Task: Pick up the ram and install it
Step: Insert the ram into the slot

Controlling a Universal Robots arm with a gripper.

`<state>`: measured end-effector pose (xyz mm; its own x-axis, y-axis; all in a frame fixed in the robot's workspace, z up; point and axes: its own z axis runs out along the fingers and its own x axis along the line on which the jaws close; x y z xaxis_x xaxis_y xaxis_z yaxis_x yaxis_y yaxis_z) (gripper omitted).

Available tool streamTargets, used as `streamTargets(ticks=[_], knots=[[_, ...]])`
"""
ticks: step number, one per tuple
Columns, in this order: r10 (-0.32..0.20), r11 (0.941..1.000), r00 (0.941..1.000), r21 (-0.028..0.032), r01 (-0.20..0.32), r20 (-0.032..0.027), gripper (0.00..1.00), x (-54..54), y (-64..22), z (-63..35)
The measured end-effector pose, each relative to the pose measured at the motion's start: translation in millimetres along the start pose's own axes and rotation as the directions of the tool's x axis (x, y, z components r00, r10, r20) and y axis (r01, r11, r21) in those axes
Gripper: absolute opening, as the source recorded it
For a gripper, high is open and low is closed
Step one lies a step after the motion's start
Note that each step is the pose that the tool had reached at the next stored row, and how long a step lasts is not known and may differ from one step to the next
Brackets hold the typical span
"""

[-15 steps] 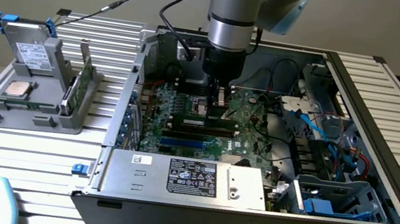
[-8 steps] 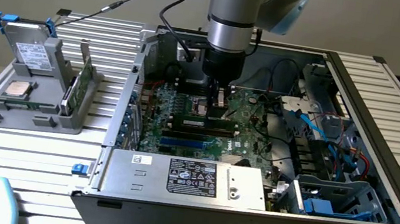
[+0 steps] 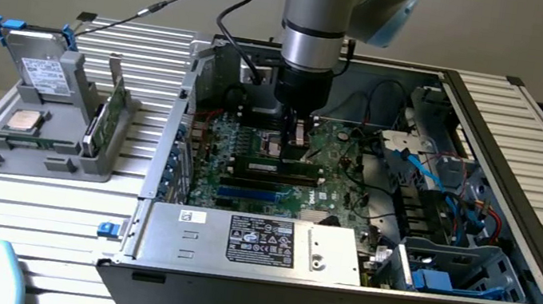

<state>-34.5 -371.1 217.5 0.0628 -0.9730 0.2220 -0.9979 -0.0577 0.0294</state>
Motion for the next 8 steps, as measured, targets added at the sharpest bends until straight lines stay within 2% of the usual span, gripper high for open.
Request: streamTargets(ticks=[8], knots=[[0.0,1.0,1.0,0.0,0.0,0.0,0.14,-0.3,0.1,0.9]])
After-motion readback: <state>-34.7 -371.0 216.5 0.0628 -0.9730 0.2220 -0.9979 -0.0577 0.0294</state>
